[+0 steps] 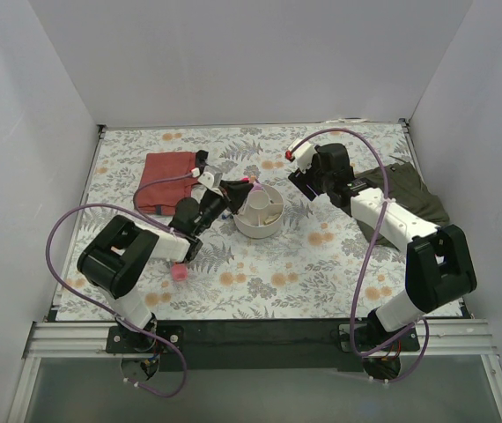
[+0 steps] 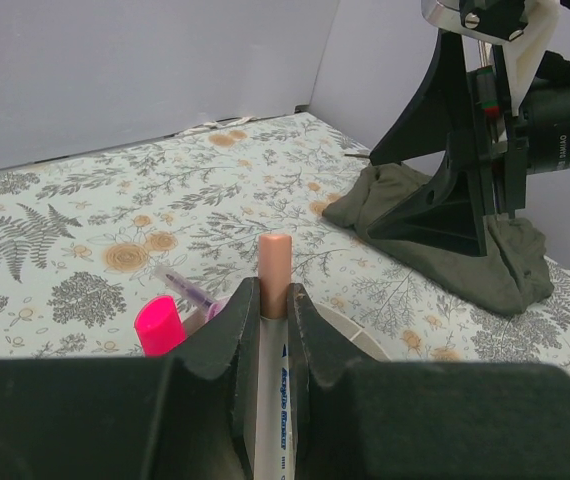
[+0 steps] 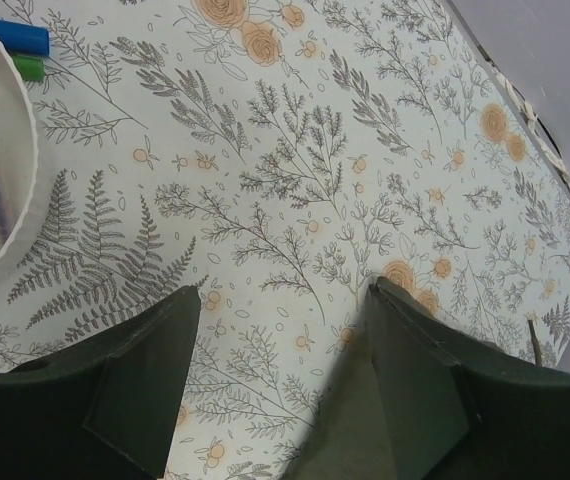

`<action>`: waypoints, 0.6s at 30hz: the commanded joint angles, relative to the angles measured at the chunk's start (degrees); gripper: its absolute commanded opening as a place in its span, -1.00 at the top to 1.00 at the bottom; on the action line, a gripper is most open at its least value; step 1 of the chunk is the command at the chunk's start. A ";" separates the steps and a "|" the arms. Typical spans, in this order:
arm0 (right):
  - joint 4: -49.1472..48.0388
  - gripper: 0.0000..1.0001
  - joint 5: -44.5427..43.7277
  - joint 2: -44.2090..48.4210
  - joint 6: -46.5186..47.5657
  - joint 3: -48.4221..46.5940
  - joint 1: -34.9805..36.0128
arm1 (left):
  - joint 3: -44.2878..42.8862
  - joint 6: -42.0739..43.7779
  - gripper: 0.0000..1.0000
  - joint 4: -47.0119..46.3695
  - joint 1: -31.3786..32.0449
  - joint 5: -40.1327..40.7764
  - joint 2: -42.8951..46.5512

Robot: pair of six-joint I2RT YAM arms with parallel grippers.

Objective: Sort the stationery into containers
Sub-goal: Place the pen in the storage box.

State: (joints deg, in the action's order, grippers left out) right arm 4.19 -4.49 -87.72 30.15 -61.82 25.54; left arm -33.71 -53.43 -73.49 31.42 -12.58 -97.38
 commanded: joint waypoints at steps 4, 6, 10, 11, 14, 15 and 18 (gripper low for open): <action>-1.81 -0.51 0.10 -0.26 -0.62 -2.08 -0.23 | 1.19 -0.89 0.35 -3.24 0.13 1.86 0.97; -1.81 -0.52 0.01 -0.17 -0.45 -1.90 -0.14 | 1.37 -0.80 0.26 -2.97 0.05 1.94 1.14; -1.99 -0.51 0.01 -0.17 -0.27 -1.81 -0.23 | 1.99 -0.01 0.25 -2.10 0.05 2.12 2.46; -2.25 -0.52 0.10 -0.08 -0.27 -1.81 -0.14 | 1.81 0.34 0.24 -1.57 0.05 2.29 3.33; -2.78 -0.52 0.36 0.09 -0.36 -1.37 -0.14 | 0.33 5.07 0.17 2.12 0.05 5.27 8.51; -2.95 -0.52 0.36 0.27 -0.36 -1.28 -0.23 | -0.38 6.83 -0.02 4.74 -0.13 6.41 11.48; -3.39 -0.52 0.27 0.62 -0.01 -0.93 -0.14 | -3.88 11.41 -0.23 13.23 -2.41 9.59 16.67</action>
State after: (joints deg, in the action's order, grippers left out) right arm 4.12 -4.45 -88.16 30.17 -61.82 25.54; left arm -32.58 -49.06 -69.01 31.20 -7.99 -89.71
